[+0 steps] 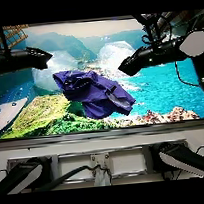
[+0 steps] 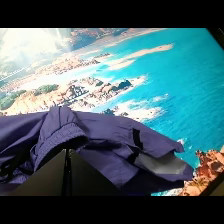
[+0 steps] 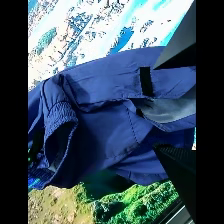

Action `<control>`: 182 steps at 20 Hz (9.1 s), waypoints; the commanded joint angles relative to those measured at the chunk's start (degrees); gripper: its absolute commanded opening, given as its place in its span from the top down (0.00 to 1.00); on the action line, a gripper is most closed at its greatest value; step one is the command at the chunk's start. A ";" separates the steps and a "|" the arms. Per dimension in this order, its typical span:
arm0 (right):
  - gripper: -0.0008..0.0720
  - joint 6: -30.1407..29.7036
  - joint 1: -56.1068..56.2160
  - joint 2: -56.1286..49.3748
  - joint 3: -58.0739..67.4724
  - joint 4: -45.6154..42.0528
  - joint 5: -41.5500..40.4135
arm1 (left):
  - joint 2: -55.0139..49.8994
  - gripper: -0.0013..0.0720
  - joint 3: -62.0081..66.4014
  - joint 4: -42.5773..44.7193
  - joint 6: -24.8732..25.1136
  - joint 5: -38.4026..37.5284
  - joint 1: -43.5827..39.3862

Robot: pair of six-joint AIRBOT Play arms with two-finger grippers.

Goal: Fold the clothes and pants, and hang the long-sleeved shirts on hangers.

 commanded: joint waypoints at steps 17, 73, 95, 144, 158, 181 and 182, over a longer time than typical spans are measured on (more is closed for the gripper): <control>0.25 -0.42 0.07 -0.76 -1.44 1.27 -12.61 | -6.34 0.59 -5.60 -2.64 0.02 -4.31 -1.92; 0.23 16.09 -4.09 16.70 -50.77 2.45 -25.03 | -34.45 0.97 11.43 1.75 0.24 19.12 -15.32; 0.03 11.37 2.69 16.68 -50.77 -4.37 -29.00 | -45.94 0.19 18.82 13.29 20.79 16.22 -20.68; 0.97 28.96 0.39 21.75 -30.88 -32.94 -48.92 | -8.72 0.97 19.04 20.39 12.15 18.78 -17.66; 0.97 21.18 -4.50 31.58 -3.28 -33.07 -47.54 | 10.14 0.97 19.02 22.18 10.36 24.85 -38.80; 0.46 20.79 -0.87 -13.55 -7.17 -16.28 -16.72 | -17.90 0.35 7.67 44.26 -33.27 -11.80 -0.66; 0.46 20.52 -0.85 -13.35 -9.57 -16.11 -15.17 | -15.04 0.35 4.61 43.69 -33.29 -11.78 -0.92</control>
